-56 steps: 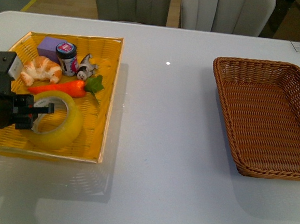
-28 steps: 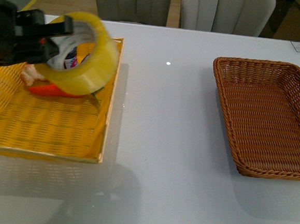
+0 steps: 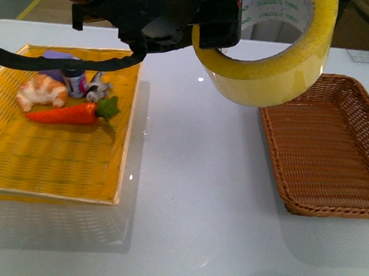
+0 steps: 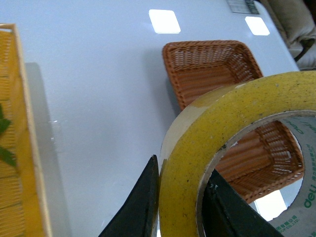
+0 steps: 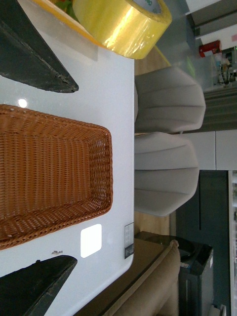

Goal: Move tape to another basket

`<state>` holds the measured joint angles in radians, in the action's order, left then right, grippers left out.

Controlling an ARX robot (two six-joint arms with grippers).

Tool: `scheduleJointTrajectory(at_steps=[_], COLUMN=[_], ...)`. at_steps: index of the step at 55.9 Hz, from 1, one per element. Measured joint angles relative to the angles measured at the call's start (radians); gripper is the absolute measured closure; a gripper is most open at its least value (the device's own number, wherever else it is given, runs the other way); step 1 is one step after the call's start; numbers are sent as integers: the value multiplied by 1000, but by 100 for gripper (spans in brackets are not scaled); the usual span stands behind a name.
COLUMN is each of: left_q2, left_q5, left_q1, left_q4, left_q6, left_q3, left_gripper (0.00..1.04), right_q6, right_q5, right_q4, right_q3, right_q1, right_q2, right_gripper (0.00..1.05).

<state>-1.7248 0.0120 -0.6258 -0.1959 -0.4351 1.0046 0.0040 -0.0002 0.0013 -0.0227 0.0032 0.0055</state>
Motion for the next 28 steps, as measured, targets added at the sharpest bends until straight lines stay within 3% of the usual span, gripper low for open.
scheduleJointTrajectory(at_steps=[11,18,22,28], left_q2=[-13,-14,-18,-28], left_q5=[14,18,16,23], left_q1=[-16,-18,-18,-19], left_q4=[13,18,20,23], left_q6=[-16,-17,-17,-16], left_q3=[18,20,22,22], left_gripper=[89,89,89,89], right_q6=[0,219,383,499], right_q5=[1,212,188,120], right_q4=[0,-256,-178,28], right_q3=[0,-132,-191,-253], right_q1=[0,94,142,187], right_q2=[0,241,445,662], right_gripper=[9,9,9,9])
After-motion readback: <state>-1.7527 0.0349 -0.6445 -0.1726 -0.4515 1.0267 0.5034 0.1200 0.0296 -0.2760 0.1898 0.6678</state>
